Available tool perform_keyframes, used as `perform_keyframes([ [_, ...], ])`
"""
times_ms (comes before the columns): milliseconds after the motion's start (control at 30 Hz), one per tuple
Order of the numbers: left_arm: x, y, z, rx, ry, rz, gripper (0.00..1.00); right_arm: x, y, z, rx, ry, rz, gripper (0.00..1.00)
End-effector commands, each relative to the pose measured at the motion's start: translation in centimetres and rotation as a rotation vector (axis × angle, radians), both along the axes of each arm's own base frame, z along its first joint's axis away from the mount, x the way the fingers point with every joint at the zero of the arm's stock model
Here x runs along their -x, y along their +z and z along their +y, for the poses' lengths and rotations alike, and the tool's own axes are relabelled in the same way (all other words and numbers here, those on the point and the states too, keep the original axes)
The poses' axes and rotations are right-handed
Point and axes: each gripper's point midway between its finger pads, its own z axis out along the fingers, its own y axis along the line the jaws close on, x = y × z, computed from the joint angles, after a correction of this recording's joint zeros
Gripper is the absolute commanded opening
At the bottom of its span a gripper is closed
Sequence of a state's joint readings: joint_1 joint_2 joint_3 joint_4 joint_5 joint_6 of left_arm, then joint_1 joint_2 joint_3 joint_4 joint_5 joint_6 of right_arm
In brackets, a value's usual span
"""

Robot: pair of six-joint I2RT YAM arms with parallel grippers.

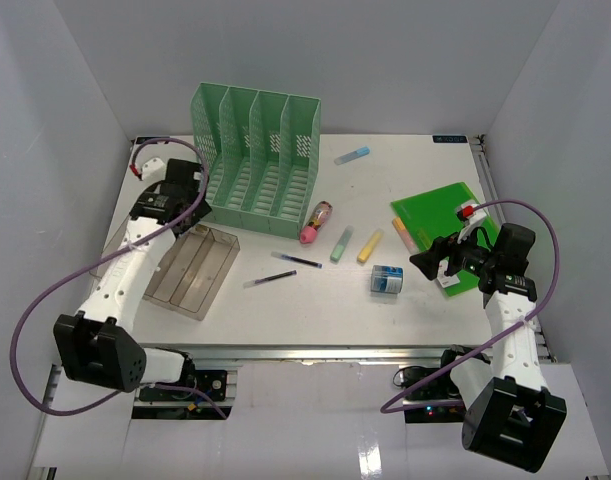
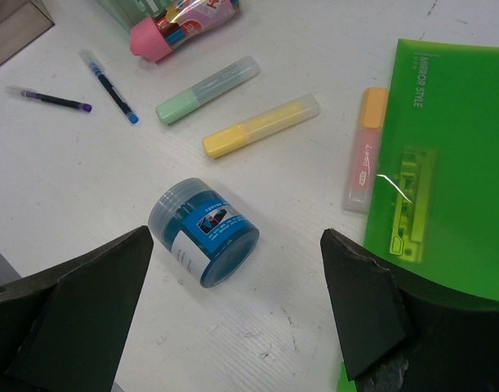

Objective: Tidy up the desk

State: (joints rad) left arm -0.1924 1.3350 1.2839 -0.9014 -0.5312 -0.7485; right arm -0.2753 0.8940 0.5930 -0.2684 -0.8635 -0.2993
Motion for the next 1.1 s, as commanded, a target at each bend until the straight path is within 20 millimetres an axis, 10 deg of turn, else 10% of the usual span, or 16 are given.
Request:
perform_keyframes([
  [0, -4.1, 3.1, 8.9, -0.063, 0.199, -0.137, 0.00, -0.6, 0.9, -0.1, 0.008, 0.015, -0.020, 0.90],
  [100, -4.7, 2.1, 14.9, -0.078, 0.347, -0.133, 0.00, -0.4, 0.6, 0.1, 0.010, 0.037, -0.013, 0.90],
  [267, -6.0, -1.3, 18.3, -0.020, 0.427, -0.111, 0.00, -0.2, 0.2, 0.3, 0.013, 0.071, -0.014, 0.90],
  [833, -8.3, -7.8, 17.7, 0.086, 0.350, -0.046, 0.02, -0.6, -0.8, -0.2, 0.040, 0.065, 0.009, 0.90],
  [1000, -8.2, -8.9, 17.2, 0.123, 0.341, -0.027, 0.15, -0.6, -0.8, -0.2, 0.041, 0.067, 0.007, 0.90],
  [1067, -8.4, -8.7, 16.5, 0.153, 0.316, -0.038, 0.37, -0.5, -0.7, -0.1, 0.039, 0.071, 0.004, 0.90],
])
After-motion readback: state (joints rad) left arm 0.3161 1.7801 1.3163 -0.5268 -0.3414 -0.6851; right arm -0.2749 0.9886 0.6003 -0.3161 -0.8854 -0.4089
